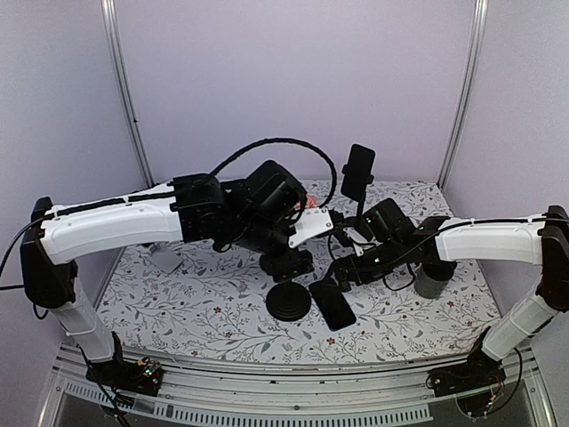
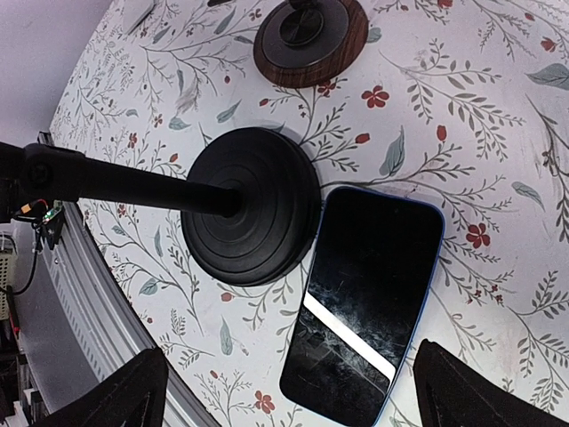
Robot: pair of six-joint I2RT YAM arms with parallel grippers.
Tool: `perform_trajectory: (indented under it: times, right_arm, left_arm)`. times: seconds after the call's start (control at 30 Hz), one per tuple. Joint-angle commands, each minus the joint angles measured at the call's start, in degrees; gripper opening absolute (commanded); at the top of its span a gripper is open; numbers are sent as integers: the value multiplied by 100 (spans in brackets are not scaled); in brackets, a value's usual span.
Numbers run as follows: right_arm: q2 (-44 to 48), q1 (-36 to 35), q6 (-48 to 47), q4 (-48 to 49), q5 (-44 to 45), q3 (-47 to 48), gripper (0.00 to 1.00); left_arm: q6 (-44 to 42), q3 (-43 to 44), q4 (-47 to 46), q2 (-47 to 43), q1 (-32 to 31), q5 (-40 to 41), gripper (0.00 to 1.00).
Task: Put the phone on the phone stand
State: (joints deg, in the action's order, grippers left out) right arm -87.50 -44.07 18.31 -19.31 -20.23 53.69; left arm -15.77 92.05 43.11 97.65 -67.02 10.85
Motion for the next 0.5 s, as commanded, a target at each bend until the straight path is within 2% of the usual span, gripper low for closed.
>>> perform_trajectory:
  times: [0.0, 0.17, 0.23, 0.33, 0.47]
  right_arm:
    - [77, 38, -56, -316, 375, 204, 99]
    - [184, 61, -21, -1169, 1869, 613, 99]
    - [187, 61, -77, -1469, 2164, 769, 99]
    - [154, 74, -240, -1506, 1971, 713, 99]
    - [-267, 59, -237, -1584, 1306, 665, 99]
  left_arm:
    - [479, 599, -110, -155, -108, -274, 86]
    - [1012, 577, 55, -419, -85, -229, 98]
    - [1315, 395, 70, -546, -40, -179, 99]
    - [2039, 30, -62, -757, 86, 546, 99]
    - [3026, -289, -403, -1100, 624, 555, 99]
